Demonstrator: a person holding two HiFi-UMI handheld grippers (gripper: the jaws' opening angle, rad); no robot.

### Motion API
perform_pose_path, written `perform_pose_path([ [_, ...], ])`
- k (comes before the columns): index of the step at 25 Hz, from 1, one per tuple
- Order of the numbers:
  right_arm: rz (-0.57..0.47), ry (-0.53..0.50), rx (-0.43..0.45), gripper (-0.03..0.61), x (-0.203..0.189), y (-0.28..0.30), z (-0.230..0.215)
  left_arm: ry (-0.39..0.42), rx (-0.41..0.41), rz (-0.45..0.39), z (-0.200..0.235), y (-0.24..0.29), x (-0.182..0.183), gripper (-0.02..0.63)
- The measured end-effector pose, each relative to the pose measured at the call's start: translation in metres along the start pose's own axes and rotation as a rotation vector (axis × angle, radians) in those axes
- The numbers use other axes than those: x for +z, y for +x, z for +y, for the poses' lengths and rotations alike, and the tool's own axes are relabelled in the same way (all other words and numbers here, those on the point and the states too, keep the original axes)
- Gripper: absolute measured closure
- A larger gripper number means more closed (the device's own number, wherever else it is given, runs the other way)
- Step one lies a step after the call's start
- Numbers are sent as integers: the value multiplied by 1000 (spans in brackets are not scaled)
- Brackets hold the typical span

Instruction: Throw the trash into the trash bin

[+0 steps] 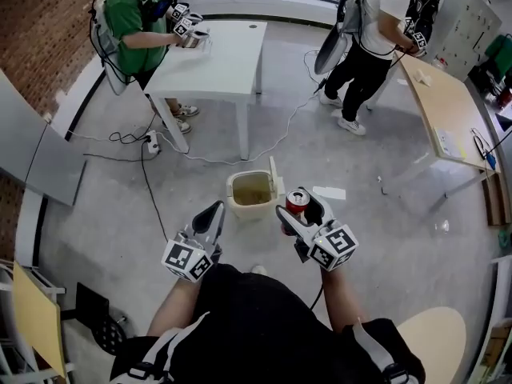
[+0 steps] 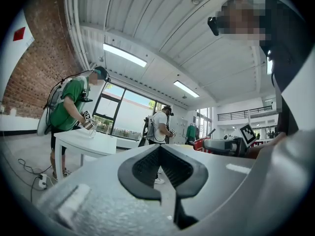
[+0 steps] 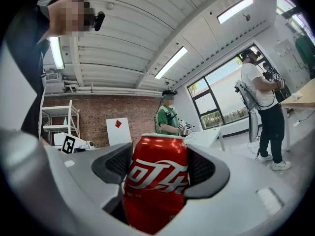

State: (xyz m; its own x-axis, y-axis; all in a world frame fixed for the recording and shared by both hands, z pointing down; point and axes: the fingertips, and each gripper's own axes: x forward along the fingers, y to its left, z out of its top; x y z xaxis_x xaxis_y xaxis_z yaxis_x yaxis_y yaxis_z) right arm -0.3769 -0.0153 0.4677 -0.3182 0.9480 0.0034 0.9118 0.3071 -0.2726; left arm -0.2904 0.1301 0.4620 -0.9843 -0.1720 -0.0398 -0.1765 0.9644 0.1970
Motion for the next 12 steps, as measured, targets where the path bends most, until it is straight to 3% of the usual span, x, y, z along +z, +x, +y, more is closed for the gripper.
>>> perform_pose_path([
  [5,26,10,41,242,-9,32,-9,9,38,17,25,3,-9,611],
  [12,40,14,50,242,-9,99,-21,-7,75,13,92,21,-5,611],
])
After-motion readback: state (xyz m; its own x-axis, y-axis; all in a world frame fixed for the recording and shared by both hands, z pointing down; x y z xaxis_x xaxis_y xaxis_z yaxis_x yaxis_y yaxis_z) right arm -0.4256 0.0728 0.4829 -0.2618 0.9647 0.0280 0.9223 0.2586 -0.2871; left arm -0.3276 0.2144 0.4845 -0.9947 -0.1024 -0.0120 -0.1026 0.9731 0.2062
